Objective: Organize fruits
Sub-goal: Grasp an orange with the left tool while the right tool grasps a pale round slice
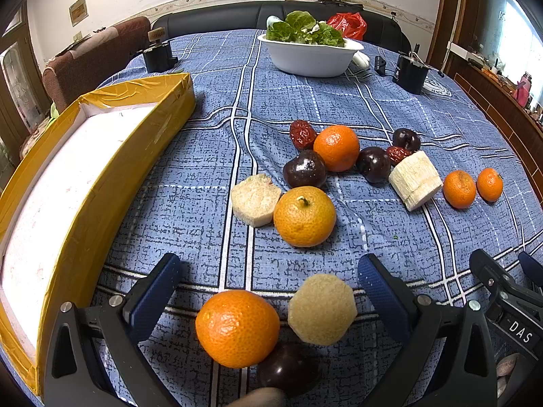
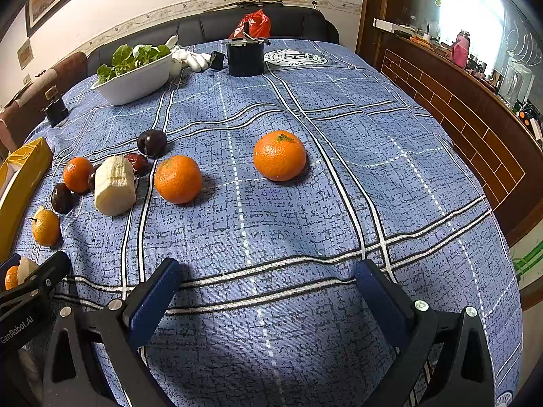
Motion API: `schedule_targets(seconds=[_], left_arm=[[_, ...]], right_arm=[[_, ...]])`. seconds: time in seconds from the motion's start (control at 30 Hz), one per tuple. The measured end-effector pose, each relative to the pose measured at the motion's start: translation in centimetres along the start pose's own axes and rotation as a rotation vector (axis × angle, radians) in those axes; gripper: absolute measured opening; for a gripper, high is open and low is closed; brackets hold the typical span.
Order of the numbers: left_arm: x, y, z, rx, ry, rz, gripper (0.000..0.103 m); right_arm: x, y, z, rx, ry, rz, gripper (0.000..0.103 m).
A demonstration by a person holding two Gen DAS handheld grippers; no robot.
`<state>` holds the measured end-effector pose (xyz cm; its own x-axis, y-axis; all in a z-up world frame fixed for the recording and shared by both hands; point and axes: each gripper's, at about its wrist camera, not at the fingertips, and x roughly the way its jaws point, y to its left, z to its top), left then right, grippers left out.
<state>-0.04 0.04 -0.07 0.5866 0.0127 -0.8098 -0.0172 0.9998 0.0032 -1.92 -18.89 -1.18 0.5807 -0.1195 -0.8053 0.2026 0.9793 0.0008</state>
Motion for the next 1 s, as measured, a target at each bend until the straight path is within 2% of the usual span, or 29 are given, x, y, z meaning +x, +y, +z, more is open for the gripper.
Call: schedule_targets(seconds=[0.13, 0.4, 0.67, 0.7, 0.73, 0.77, 0.8, 0.83, 0.9, 0.93, 0.97, 1.0], left_arm=[[-0.3, 0.1, -0.3, 0.0, 0.005, 0.0, 0.103], [-1.0, 0.3, -1.0, 0.108, 0.068, -0.071, 0.103], [-1.4, 0.2, -1.6, 0.132, 0.065, -0.088, 0.103], [-1.5, 0.3, -1.7, 0.135, 0.065, -0.089, 0.103], [-1.8, 0.3, -1.8, 0.141, 0.062, -0.092, 0.096], [-2.2, 0.5, -1.8, 0.146, 0.05, -0.1, 0.09], [-2.6, 0.7, -1.8, 0.149, 0.036, -0.106, 0.076], [-3.9, 1.1, -1.7, 0.151, 0.0, -0.126, 0.067], [-6.7, 2.0, -1.0, 0.134, -0.092, -0.16, 0.066], [-8.6, 2.7, -0.6, 0.126, -0.163, -0.167, 0.066], [-11.6, 3.7, -0.1, 0.12, -0.267, -0.163, 0.066], [-13.7, 4.3, 0.4, 0.117, -0.343, -0.153, 0.069]], right_arm=[[0.0, 0.0, 0.0, 0.001, 0.0, 0.001, 0.103], [0.1, -0.1, 0.1, -0.005, 0.008, 0.007, 0.103], [0.3, -0.1, 0.6, -0.015, 0.082, 0.015, 0.103], [0.2, -0.1, 0.4, -0.02, 0.084, 0.019, 0.103], [0.0, 0.0, 0.1, -0.033, 0.077, 0.025, 0.103], [-0.2, 0.0, -0.2, -0.047, 0.066, 0.031, 0.103], [-0.4, -0.1, -0.5, -0.053, 0.062, 0.039, 0.103], [-0.6, -0.2, -0.7, -0.057, 0.065, 0.042, 0.103], [-0.9, -0.4, -0.9, -0.066, 0.072, 0.034, 0.102], [-1.3, -0.5, -0.9, -0.069, 0.066, 0.025, 0.098], [-1.9, -0.7, -0.8, -0.072, 0.047, 0.018, 0.094], [-3.0, -1.0, -0.5, -0.068, 0.014, 0.018, 0.087]])
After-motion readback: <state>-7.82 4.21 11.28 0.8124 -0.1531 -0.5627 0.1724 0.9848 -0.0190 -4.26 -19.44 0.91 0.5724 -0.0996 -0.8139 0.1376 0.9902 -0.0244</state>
